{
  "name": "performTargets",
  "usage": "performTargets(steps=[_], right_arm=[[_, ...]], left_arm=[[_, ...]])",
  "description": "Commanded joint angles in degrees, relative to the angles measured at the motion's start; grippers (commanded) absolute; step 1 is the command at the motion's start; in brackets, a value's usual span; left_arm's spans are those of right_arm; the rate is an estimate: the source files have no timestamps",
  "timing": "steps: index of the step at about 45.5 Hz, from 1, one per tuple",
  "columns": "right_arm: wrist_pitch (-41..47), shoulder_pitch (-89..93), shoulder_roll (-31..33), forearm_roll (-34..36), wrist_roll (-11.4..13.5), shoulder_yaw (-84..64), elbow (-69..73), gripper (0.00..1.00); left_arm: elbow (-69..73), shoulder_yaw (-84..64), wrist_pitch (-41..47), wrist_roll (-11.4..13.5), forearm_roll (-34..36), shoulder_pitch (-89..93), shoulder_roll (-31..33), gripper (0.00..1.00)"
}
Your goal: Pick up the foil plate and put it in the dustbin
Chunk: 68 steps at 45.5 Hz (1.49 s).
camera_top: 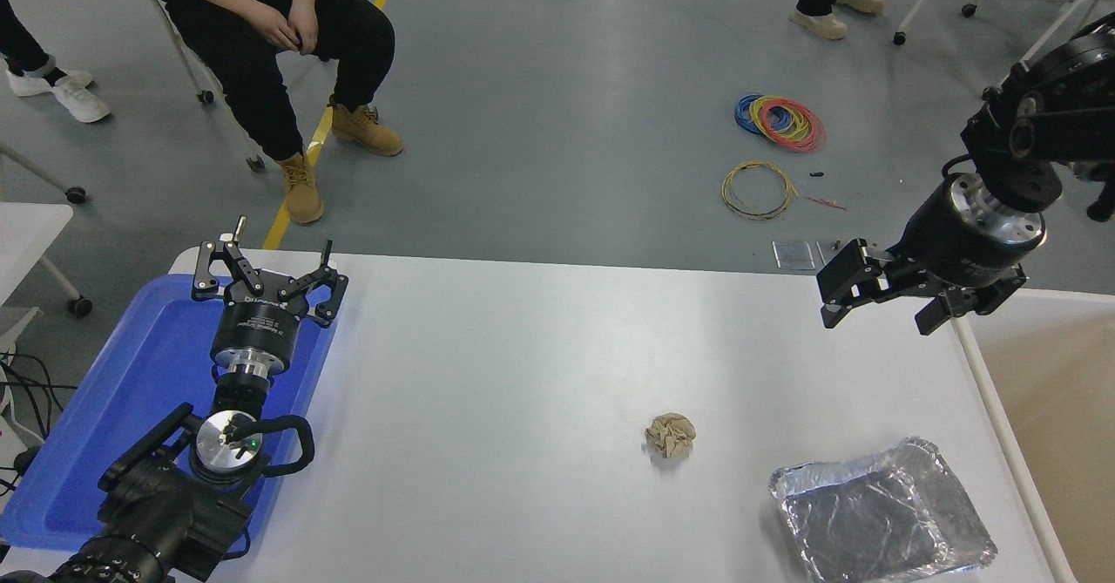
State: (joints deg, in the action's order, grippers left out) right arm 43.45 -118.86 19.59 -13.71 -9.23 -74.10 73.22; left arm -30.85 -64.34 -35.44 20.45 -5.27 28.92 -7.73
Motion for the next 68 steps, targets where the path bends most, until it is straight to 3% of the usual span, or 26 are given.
performTargets(steps=[1, 68], right_arm=[[0.0, 0.0, 0.0, 0.0, 0.0, 0.0, 0.0, 1.00], [-0.4, 4.4, 0.0, -0.1, -0.1, 1.1, -6.2, 1.00]], left_arm=[[0.0, 0.0, 0.0, 0.0, 0.0, 0.0, 0.0, 1.00], [0.0, 0.0, -0.1, 0.0, 0.0, 0.0, 0.0, 1.00]])
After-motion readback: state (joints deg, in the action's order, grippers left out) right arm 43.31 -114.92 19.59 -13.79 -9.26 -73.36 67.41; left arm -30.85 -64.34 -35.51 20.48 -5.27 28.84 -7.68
